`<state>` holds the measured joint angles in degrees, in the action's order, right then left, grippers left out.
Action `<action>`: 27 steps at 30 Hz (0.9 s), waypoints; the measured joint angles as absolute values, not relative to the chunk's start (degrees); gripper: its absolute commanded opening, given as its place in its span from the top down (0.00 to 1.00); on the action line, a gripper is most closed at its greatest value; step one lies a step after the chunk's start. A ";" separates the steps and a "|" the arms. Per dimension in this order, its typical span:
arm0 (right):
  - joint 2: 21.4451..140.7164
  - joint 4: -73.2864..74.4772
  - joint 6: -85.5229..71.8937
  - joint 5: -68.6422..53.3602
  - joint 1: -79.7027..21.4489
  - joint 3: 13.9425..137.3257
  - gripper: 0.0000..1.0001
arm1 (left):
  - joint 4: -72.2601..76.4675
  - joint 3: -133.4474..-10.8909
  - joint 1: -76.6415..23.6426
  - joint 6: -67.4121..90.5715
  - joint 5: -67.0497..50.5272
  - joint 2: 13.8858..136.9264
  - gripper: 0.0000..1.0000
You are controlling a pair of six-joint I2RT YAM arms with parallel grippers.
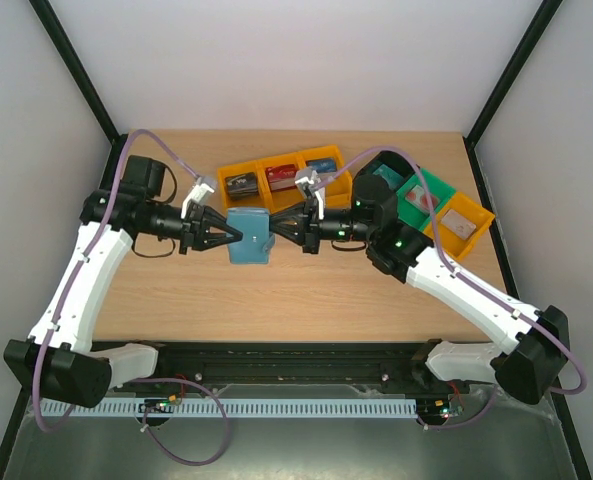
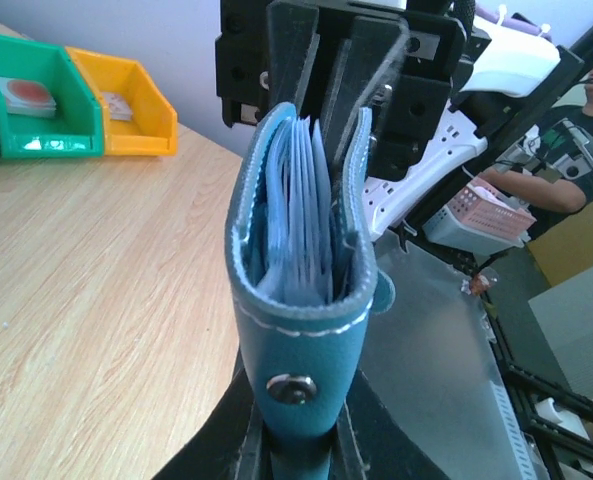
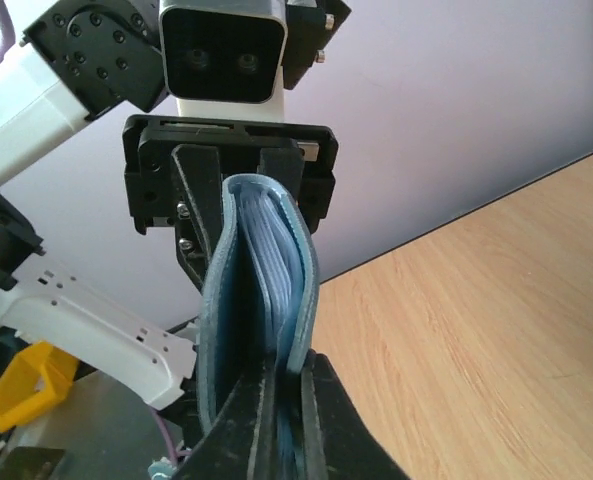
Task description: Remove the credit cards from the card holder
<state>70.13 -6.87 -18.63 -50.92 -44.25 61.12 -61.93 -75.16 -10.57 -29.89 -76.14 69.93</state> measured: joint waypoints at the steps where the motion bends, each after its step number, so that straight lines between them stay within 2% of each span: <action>1: 70.13 -7.07 -19.18 -50.39 -44.25 60.93 0.98 | -61.89 -75.16 -10.55 -29.85 -75.81 69.89 0.93; 2: 70.13 -7.22 -19.70 -49.87 -44.27 60.75 0.98 | -61.69 -75.16 -10.46 -29.76 -75.59 69.87 0.81; 5: 70.11 -8.34 -21.32 -47.75 -44.51 60.20 0.98 | -59.61 -74.83 -10.41 -28.49 -74.85 69.87 0.12; 6: 70.15 -8.64 -22.02 -46.94 -45.08 60.01 0.98 | -57.93 -74.46 -10.61 -27.14 -74.85 69.87 0.01; 10: 70.30 -8.49 -25.50 -40.62 -47.55 59.18 0.98 | -46.35 -70.57 -10.57 -14.20 -70.39 69.52 0.01; 15: 71.99 -3.31 -30.61 -20.60 -49.80 61.36 0.98 | -37.65 -67.59 -10.20 -4.58 -59.72 69.67 0.00; 20: 77.93 3.97 -32.45 -1.58 -57.52 68.51 0.98 | -34.04 -67.46 -10.24 -1.06 -54.72 69.65 0.00; 27: 82.67 7.35 -32.60 7.77 -60.80 72.79 0.98 | -31.97 -67.07 -10.33 1.17 -47.99 69.63 0.01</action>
